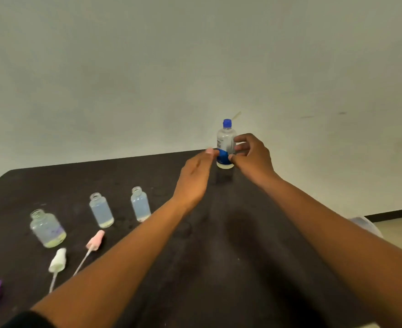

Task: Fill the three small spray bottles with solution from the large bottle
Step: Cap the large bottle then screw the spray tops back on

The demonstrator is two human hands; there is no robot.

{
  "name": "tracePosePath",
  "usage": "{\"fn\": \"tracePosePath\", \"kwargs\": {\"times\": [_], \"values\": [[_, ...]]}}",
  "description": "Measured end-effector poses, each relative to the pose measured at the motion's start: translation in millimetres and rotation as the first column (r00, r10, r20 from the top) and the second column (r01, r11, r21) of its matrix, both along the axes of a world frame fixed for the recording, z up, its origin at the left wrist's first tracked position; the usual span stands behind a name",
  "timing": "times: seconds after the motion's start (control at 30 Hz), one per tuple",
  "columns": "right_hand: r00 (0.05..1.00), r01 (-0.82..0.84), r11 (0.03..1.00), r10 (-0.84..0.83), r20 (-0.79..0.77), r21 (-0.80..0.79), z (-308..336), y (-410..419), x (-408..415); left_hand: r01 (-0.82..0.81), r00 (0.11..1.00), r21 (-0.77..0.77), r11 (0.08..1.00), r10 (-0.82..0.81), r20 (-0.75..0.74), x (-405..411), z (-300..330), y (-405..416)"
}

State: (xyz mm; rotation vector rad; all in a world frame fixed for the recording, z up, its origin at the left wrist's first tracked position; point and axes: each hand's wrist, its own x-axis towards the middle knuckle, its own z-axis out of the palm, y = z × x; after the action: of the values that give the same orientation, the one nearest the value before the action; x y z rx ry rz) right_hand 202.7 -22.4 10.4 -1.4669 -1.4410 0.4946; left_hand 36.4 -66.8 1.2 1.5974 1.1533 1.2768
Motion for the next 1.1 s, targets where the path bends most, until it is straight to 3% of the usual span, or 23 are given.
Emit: {"fn": "tracePosePath", "kwargs": {"times": [0.13,0.3,0.43,0.67,0.83,1.1], "values": [[0.981,-0.182,0.982,0.184,-0.057,0.043,-1,-55,-37,-0.031,0.984,0.241,0.970,0.072,-0.166,-40,-5,-71],[0.915,-0.403,0.915,0.403,-0.026,0.021,-9,-96,-90,-0.157,0.890,0.305,0.939,0.268,-0.368,-104,-8,-126],[0.898,-0.440,0.898,0.440,0.010,-0.026,-23,-104,-129,-0.304,0.661,0.318,0.898,0.439,-0.608,-160,-11,-142],[0.912,-0.397,0.913,0.404,0.068,-0.098,-47,-84,-168,-0.415,0.296,0.374,0.830,0.512,-0.807,-207,-18,-143],[0.913,-0.376,0.918,0.390,0.122,-0.123,-63,-72,-178,-0.467,0.254,0.308,0.829,0.460,-0.851,-211,-27,-135],[0.927,-0.372,0.927,0.374,0.038,-0.053,-80,-65,-187,-0.469,0.243,0.269,0.841,0.416,-0.876,-213,-40,-125]]}}
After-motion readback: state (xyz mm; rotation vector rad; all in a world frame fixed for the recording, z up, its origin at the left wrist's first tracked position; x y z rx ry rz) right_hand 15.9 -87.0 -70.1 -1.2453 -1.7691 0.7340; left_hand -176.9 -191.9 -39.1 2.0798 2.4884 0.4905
